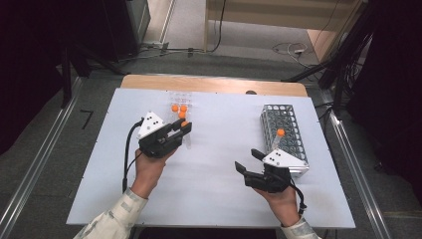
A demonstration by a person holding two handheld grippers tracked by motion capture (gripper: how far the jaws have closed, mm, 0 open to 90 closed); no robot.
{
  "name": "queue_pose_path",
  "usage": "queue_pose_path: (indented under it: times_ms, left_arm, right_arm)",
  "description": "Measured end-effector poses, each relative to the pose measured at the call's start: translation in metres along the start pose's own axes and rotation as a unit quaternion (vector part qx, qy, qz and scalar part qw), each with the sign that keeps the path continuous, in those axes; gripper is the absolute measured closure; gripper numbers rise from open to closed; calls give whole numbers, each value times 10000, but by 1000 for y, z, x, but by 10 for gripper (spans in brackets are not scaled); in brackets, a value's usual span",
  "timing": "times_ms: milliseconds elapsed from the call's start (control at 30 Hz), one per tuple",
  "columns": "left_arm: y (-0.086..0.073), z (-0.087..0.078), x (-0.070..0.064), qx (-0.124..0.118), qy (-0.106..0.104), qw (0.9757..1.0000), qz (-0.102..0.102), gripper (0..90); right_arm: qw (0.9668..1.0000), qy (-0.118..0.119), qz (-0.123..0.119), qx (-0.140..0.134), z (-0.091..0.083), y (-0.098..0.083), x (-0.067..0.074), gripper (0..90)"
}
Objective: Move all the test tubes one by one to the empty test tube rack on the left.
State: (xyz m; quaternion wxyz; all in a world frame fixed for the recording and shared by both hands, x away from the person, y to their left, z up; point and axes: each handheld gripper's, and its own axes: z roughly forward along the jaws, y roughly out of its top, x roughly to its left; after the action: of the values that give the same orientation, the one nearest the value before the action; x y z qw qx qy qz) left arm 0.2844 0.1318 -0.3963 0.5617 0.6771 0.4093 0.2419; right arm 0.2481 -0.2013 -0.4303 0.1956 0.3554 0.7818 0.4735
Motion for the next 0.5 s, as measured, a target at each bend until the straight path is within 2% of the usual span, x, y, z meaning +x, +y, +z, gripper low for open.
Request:
queue_pose_path:
  times_ms: [367,500]
  left_arm:
    - [18,7,20,-58,437,9990,42,696]
    - [19,11,30,-75,606,9981,-23,696]
  right_arm:
    - [9995,-220,192,-89,-22,-10,-17,285]
    - [9993,-273,243,-108,-27,-13,-22,286]
